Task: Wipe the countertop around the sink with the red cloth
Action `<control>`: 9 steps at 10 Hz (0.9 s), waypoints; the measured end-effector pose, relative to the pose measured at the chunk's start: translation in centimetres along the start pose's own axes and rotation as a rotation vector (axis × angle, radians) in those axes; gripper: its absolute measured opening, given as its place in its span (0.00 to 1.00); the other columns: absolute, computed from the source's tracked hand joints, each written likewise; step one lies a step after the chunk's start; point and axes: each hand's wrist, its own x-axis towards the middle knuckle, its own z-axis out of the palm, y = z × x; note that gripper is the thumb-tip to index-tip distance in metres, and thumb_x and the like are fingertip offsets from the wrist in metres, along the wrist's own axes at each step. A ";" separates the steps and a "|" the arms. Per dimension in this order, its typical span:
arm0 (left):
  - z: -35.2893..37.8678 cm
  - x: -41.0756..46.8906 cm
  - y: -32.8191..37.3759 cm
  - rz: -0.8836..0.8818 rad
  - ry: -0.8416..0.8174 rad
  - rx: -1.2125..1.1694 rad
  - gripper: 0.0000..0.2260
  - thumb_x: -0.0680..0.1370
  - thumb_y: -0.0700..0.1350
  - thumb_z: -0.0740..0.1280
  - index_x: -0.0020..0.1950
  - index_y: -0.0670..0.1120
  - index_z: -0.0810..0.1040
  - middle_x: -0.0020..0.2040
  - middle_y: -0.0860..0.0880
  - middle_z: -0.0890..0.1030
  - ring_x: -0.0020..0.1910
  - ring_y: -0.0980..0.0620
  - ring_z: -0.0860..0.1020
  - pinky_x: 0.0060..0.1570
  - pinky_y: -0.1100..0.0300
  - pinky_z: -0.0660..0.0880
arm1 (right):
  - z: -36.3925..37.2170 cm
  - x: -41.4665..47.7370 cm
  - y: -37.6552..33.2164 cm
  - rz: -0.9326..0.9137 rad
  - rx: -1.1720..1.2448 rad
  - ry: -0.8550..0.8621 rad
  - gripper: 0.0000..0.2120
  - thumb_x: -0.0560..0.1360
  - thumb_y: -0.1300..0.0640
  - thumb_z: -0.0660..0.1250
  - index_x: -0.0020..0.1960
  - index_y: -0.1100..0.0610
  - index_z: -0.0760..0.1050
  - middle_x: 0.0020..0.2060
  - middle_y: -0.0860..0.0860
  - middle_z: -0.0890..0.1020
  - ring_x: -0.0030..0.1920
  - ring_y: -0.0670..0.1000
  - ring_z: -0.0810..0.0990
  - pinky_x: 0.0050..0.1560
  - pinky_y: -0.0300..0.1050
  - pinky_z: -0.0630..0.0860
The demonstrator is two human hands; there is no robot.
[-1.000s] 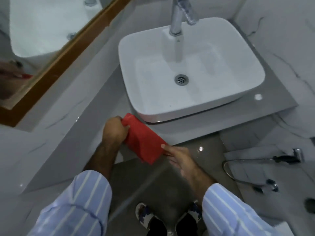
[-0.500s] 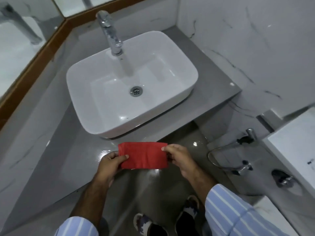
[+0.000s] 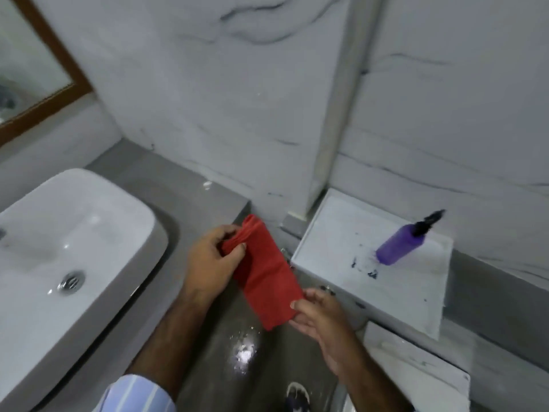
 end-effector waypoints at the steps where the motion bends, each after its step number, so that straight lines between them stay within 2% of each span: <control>1: 5.1 3.6 5.2 0.322 -0.123 0.336 0.14 0.73 0.44 0.71 0.59 0.48 0.85 0.51 0.48 0.86 0.50 0.47 0.82 0.53 0.58 0.75 | -2.4 0.8 -1.4 -0.030 0.155 0.038 0.06 0.77 0.67 0.70 0.52 0.61 0.79 0.50 0.62 0.88 0.47 0.59 0.87 0.55 0.55 0.85; 2: 11.0 6.7 8.6 0.451 -0.294 0.478 0.17 0.76 0.42 0.68 0.65 0.46 0.82 0.56 0.46 0.83 0.56 0.46 0.81 0.57 0.57 0.75 | -3.6 2.4 -2.6 -0.013 0.329 0.118 0.05 0.77 0.68 0.70 0.50 0.62 0.78 0.45 0.59 0.87 0.46 0.61 0.87 0.57 0.58 0.84; 3: 17.2 9.5 10.6 0.517 -0.408 0.573 0.17 0.79 0.41 0.66 0.67 0.46 0.81 0.59 0.45 0.81 0.58 0.43 0.80 0.58 0.53 0.76 | -4.9 5.0 -3.8 0.013 0.427 0.145 0.07 0.77 0.68 0.69 0.55 0.64 0.78 0.45 0.58 0.89 0.48 0.60 0.89 0.60 0.59 0.83; 4: 21.5 11.5 10.6 0.525 -0.483 0.659 0.18 0.80 0.39 0.64 0.69 0.46 0.79 0.62 0.44 0.79 0.61 0.43 0.79 0.62 0.53 0.75 | -6.1 7.3 -4.6 0.059 0.504 0.156 0.05 0.78 0.68 0.68 0.53 0.64 0.78 0.44 0.58 0.89 0.47 0.59 0.89 0.58 0.57 0.83; 5: 24.8 12.7 9.5 0.473 -0.601 0.795 0.19 0.81 0.40 0.63 0.72 0.45 0.77 0.65 0.42 0.78 0.65 0.42 0.77 0.65 0.53 0.72 | -7.1 9.1 -4.9 0.097 0.497 0.179 0.03 0.78 0.69 0.67 0.50 0.64 0.78 0.37 0.56 0.89 0.40 0.56 0.89 0.49 0.53 0.84; 6: 26.9 13.1 7.3 0.365 -0.759 0.933 0.26 0.82 0.44 0.64 0.81 0.45 0.65 0.74 0.42 0.72 0.73 0.42 0.71 0.72 0.48 0.69 | -8.6 10.1 -4.4 0.083 0.294 0.248 0.03 0.77 0.66 0.69 0.45 0.62 0.81 0.36 0.58 0.88 0.36 0.55 0.87 0.49 0.57 0.86; 7: 26.6 12.1 5.9 0.371 -0.736 1.016 0.38 0.82 0.48 0.65 0.85 0.44 0.47 0.84 0.42 0.57 0.82 0.42 0.57 0.80 0.44 0.59 | -11.5 8.9 -3.9 -0.094 -0.142 0.405 0.03 0.75 0.57 0.72 0.49 0.56 0.82 0.42 0.55 0.89 0.41 0.55 0.89 0.49 0.55 0.87; 8: 25.2 10.9 5.6 0.447 -0.615 0.962 0.39 0.83 0.50 0.64 0.86 0.45 0.44 0.86 0.44 0.48 0.85 0.44 0.47 0.83 0.43 0.50 | -16.3 6.9 -3.2 -0.283 -0.689 0.661 0.16 0.76 0.53 0.73 0.63 0.55 0.80 0.55 0.51 0.86 0.55 0.53 0.85 0.58 0.50 0.82; 9: 23.4 9.4 6.4 0.552 -0.541 0.944 0.38 0.83 0.53 0.63 0.86 0.44 0.45 0.86 0.45 0.48 0.85 0.45 0.46 0.83 0.44 0.48 | -21.2 4.5 -2.7 -0.411 -0.911 0.826 0.28 0.72 0.62 0.75 0.71 0.62 0.73 0.65 0.60 0.81 0.65 0.62 0.80 0.67 0.57 0.77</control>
